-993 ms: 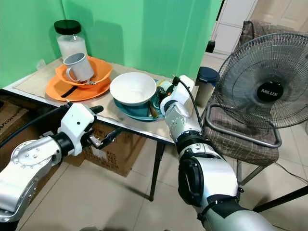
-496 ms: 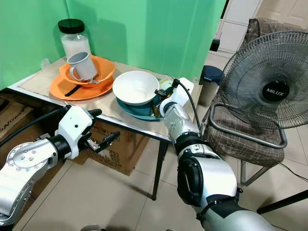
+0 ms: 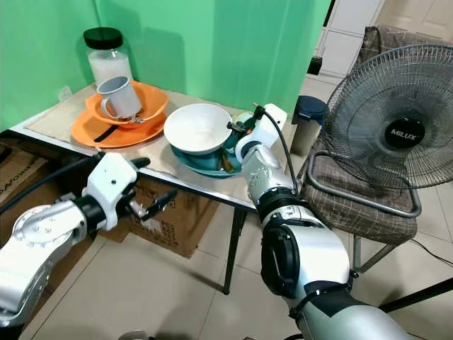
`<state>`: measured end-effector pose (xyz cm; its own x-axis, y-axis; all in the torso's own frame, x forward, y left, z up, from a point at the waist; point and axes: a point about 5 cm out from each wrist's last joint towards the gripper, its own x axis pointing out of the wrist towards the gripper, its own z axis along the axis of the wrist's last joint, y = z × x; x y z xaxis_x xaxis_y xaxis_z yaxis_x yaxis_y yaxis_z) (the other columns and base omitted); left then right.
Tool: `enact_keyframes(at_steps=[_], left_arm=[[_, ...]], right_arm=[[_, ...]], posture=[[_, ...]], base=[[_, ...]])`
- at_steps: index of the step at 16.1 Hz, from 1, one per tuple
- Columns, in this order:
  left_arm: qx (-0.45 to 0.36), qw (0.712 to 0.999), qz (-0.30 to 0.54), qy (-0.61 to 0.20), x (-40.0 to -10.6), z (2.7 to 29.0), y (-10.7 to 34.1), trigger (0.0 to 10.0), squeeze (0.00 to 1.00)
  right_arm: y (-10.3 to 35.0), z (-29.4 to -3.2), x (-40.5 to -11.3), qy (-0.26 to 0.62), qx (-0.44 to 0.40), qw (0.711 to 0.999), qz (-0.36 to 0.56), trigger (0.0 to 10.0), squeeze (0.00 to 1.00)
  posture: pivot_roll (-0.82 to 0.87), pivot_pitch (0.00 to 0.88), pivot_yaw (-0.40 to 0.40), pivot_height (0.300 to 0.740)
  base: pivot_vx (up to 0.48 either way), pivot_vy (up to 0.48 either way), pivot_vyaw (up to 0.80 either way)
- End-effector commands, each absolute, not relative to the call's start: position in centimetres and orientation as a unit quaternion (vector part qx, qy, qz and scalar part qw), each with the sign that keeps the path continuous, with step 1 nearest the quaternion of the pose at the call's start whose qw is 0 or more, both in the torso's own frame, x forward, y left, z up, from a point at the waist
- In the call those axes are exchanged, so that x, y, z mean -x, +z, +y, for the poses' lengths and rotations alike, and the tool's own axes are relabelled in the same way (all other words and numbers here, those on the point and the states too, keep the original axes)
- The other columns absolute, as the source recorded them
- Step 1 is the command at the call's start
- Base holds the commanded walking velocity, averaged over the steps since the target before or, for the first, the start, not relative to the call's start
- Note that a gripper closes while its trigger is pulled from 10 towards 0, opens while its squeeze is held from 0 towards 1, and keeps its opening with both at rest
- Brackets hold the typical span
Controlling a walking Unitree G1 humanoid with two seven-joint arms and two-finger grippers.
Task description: Setting the table
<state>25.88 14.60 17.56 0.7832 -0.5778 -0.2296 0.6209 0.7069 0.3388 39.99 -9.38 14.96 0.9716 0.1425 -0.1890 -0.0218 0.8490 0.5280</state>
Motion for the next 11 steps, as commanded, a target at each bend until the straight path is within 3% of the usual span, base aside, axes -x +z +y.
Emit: enact_keyframes(at_steps=[1, 8, 11], left_arm=[[-0.205, 0.922, 0.044, -0.326, -26.1, 14.2, 17.6, 10.0, 0.00], [-0.199, 0.938, 0.015, -0.285, -27.4, 13.8, 17.8, 10.0, 0.00], [-0.182, 0.954, -0.015, -0.238, -28.2, 13.4, 18.3, 10.0, 0.00]], right_arm=[[16.9, -10.0, -40.6, 0.048, -0.255, 0.963, 0.070, 0.0, 0.00], [19.1, -11.0, -40.7, 0.096, -0.136, 0.986, -0.027, 0.0, 0.00], [19.4, -12.3, -38.8, 0.135, -0.115, 0.978, -0.112, 0.0, 0.00]], posture=[[0.18, 0.000, -0.059, 0.740], [0.16, 0.000, -0.073, 0.740], [0.14, 0.000, -0.073, 0.740]], base=[[0.000, 0.000, 0.00], [0.000, 0.000, 0.00], [0.000, 0.000, 0.00]])
